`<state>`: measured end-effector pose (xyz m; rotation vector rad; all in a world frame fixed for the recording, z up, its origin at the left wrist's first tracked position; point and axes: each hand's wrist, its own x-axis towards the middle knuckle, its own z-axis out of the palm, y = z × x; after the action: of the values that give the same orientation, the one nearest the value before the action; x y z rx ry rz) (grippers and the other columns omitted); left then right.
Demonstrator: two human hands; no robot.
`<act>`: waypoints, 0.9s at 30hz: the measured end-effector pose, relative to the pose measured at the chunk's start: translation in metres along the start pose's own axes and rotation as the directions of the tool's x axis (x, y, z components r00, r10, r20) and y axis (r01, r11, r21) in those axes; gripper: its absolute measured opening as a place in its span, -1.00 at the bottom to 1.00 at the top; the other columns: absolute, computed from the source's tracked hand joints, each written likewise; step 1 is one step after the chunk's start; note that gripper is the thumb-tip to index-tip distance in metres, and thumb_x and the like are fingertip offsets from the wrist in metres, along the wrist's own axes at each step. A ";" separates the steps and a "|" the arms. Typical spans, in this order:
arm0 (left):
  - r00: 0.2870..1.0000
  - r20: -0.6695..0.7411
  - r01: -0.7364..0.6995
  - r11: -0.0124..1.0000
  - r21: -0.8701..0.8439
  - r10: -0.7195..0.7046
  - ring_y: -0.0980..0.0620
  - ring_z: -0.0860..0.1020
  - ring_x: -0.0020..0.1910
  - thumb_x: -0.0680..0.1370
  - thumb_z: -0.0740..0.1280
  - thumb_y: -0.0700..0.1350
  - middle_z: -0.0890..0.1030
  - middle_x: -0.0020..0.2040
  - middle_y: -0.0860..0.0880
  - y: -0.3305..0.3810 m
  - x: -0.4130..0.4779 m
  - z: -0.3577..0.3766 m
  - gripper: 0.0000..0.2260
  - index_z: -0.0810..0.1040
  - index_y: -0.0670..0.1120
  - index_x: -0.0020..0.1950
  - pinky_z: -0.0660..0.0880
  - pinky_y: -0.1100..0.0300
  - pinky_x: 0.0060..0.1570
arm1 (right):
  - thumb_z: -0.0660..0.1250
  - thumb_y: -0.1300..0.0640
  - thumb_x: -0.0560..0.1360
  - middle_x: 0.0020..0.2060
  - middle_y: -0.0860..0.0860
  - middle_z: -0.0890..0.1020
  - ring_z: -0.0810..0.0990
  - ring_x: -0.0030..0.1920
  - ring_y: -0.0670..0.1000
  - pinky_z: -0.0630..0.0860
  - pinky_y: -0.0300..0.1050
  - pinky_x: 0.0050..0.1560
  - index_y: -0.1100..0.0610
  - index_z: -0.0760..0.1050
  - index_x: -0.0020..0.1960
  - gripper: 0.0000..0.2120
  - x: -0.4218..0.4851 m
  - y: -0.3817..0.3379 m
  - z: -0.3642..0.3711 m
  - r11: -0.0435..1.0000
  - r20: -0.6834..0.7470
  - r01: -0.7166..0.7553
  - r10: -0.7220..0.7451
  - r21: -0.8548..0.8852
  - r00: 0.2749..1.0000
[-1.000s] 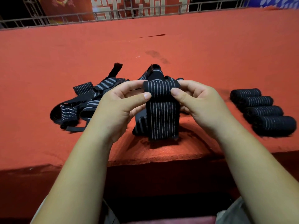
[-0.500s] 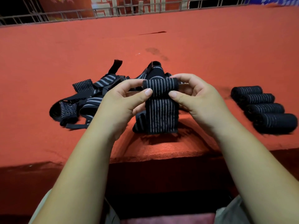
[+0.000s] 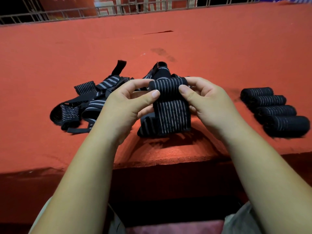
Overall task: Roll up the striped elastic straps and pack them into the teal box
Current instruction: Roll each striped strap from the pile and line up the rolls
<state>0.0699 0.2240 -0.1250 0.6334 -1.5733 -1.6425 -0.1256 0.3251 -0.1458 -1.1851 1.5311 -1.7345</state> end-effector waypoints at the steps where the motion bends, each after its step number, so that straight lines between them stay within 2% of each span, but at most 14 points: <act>1: 1.000 -0.004 0.003 1.000 -0.005 -0.003 -0.09 0.76 0.14 0.65 0.46 -0.18 0.77 0.16 -0.14 0.001 0.000 0.001 -0.75 0.66 -0.13 0.34 0.67 0.18 0.08 | 0.40 0.14 0.69 -0.02 0.06 0.73 0.69 -0.06 0.01 0.63 -0.04 -0.04 0.04 0.65 0.30 -0.80 0.000 0.000 0.000 1.000 -0.001 0.002 -0.002 0.009 1.000; 4: 1.000 -0.001 0.018 1.000 -0.007 -0.018 -0.12 0.76 0.13 0.68 0.43 -0.10 0.75 0.21 -0.18 0.000 0.001 0.002 -0.73 0.66 -0.12 0.37 0.67 0.17 0.10 | 0.39 0.20 0.69 0.00 0.01 0.75 0.72 -0.01 0.02 0.65 0.00 0.04 0.04 0.64 0.31 -0.78 0.000 0.001 0.000 1.000 0.010 0.021 -0.021 0.011 1.000; 8: 1.000 -0.006 0.023 0.999 -0.032 -0.023 -0.11 0.76 0.17 0.66 0.45 -0.16 0.76 0.20 -0.16 -0.004 0.003 0.001 -0.71 0.65 -0.16 0.37 0.67 0.16 0.12 | 0.39 0.24 0.68 0.05 0.00 0.76 0.73 0.04 0.02 0.66 0.03 0.09 0.03 0.62 0.35 -0.72 0.000 0.001 0.000 1.000 0.042 0.010 -0.011 0.019 0.999; 11: 1.000 -0.007 -0.010 1.000 -0.025 0.010 -0.05 0.74 0.20 0.64 0.46 -0.21 0.78 0.14 -0.09 -0.005 0.004 -0.003 -0.73 0.66 -0.16 0.35 0.66 0.16 0.14 | 0.42 0.10 0.68 0.10 -0.03 0.74 0.71 0.05 0.00 0.65 0.12 0.20 -0.02 0.66 0.35 -0.74 0.001 0.000 0.000 1.000 0.035 -0.012 0.011 0.002 0.999; 14: 0.999 0.011 -0.046 0.997 0.063 0.046 0.01 0.74 0.18 0.62 0.47 -0.25 0.78 0.08 -0.01 -0.006 0.003 -0.006 -0.72 0.68 -0.09 0.33 0.65 0.16 0.14 | 0.40 -0.06 0.68 -0.03 -0.05 0.72 0.64 -0.08 -0.05 0.66 0.09 0.18 -0.03 0.70 0.31 -0.74 0.000 -0.003 -0.001 0.998 0.016 -0.032 0.033 -0.050 0.999; 18: 0.994 0.052 -0.103 0.988 0.116 0.098 -0.10 0.71 0.26 0.58 0.49 -0.32 0.76 0.20 -0.12 -0.008 0.002 -0.006 -0.66 0.68 -0.07 0.33 0.61 -0.02 0.34 | 0.32 -0.23 0.69 -0.06 0.20 0.74 0.66 -0.11 0.03 0.67 0.25 0.16 -0.06 0.74 0.21 -0.66 -0.002 -0.002 -0.002 0.990 0.075 -0.033 0.043 -0.134 0.996; 20: 0.991 0.067 -0.120 0.985 0.128 0.112 -0.11 0.70 0.29 0.57 0.50 -0.33 0.74 0.24 -0.12 -0.009 0.003 -0.007 -0.65 0.69 -0.06 0.32 0.57 -0.08 0.39 | 0.30 -0.25 0.68 -0.16 0.07 0.68 0.62 -0.15 0.02 0.66 0.29 0.08 -0.09 0.73 0.19 -0.66 -0.003 -0.002 -0.003 0.983 0.081 -0.018 0.033 -0.185 0.996; 21: 0.992 0.074 -0.114 0.985 0.132 0.104 -0.10 0.69 0.30 0.57 0.50 -0.32 0.74 0.25 -0.11 -0.008 0.003 -0.007 -0.65 0.69 -0.04 0.32 0.57 -0.08 0.40 | 0.30 -0.23 0.69 -0.19 -0.03 0.66 0.61 -0.17 -0.02 0.65 0.23 0.00 -0.08 0.74 0.18 -0.68 -0.003 -0.002 -0.003 0.981 0.073 -0.012 0.027 -0.195 0.997; 24: 0.997 0.039 -0.076 0.984 0.159 0.070 -0.02 0.71 0.28 0.57 0.54 -0.27 0.76 0.22 -0.05 -0.008 0.002 -0.006 -0.64 0.67 -0.05 0.34 0.58 -0.02 0.38 | 0.28 -0.05 0.75 -0.31 -0.23 0.64 0.59 -0.28 -0.21 0.54 -0.27 -0.17 0.00 0.72 0.17 -0.75 -0.003 -0.001 -0.004 0.976 0.024 0.013 -0.008 -0.218 1.000; 27: 0.992 -0.081 -0.074 0.975 0.208 0.092 0.04 0.74 0.19 0.55 0.59 -0.18 0.79 0.12 0.00 -0.009 0.002 -0.003 -0.72 0.72 -0.06 0.25 0.64 0.01 0.31 | 0.28 0.03 0.75 -0.35 -0.23 0.64 0.58 -0.33 -0.24 0.50 -0.39 -0.28 0.03 0.69 0.19 -0.79 -0.003 0.000 -0.001 0.981 -0.009 0.020 -0.022 -0.193 1.000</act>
<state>0.0694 0.2199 -0.1336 0.7281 -1.6922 -1.3826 -0.1252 0.3288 -0.1464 -1.2914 1.7312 -1.6376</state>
